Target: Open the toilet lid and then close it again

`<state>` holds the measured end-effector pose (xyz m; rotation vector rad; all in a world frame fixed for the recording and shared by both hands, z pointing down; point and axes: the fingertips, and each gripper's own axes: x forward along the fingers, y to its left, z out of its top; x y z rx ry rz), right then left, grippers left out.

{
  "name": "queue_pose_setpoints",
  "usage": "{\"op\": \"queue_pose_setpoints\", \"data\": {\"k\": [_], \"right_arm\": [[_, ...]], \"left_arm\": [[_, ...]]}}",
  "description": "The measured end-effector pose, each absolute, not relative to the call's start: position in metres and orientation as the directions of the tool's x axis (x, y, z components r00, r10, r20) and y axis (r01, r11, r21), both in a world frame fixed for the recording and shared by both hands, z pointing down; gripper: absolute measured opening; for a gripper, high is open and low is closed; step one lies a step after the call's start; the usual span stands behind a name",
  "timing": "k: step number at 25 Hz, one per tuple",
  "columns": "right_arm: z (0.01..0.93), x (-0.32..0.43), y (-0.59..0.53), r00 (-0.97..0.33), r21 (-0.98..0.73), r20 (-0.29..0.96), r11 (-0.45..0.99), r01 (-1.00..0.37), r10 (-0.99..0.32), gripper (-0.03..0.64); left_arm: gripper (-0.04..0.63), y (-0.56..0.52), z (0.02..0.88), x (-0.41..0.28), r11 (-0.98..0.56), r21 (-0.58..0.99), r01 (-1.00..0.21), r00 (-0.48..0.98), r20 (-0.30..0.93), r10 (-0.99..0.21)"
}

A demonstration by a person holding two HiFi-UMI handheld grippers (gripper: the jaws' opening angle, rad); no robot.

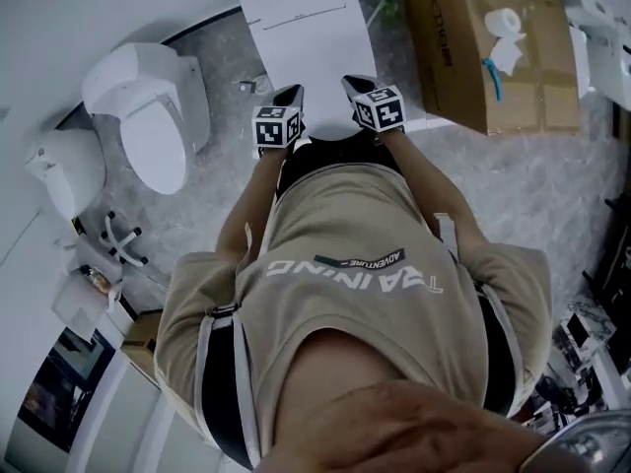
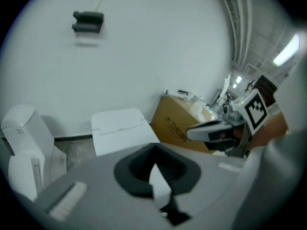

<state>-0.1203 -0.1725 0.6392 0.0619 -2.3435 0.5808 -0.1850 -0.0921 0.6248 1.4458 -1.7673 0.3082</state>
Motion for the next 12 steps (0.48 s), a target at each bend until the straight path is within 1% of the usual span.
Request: {"op": "queue_pose_setpoints", "data": {"k": [5,10,12], "right_arm": [[0.549,-0.163,-0.195,-0.860,-0.342,0.507,0.930,-0.136,0.061,0.011],[0.452,-0.194,-0.209,-0.931,-0.204,0.363,0.978,-0.039,0.038,0.011],[0.423,-0.207,-0.219,-0.947,-0.159,0.320,0.987,-0.021,0.031,0.011]], "left_arm": [[0.003,-0.123,0.527,-0.230,0.277,0.155,-0.948,-0.141,0.574,-0.806],[0.003,-0.135,0.437,-0.264,0.299,0.105,-0.948,-0.234,0.401,-0.886],[0.003,-0.141,0.406,-0.277,0.312,0.071,-0.947,-0.274,0.324,-0.905]]}}
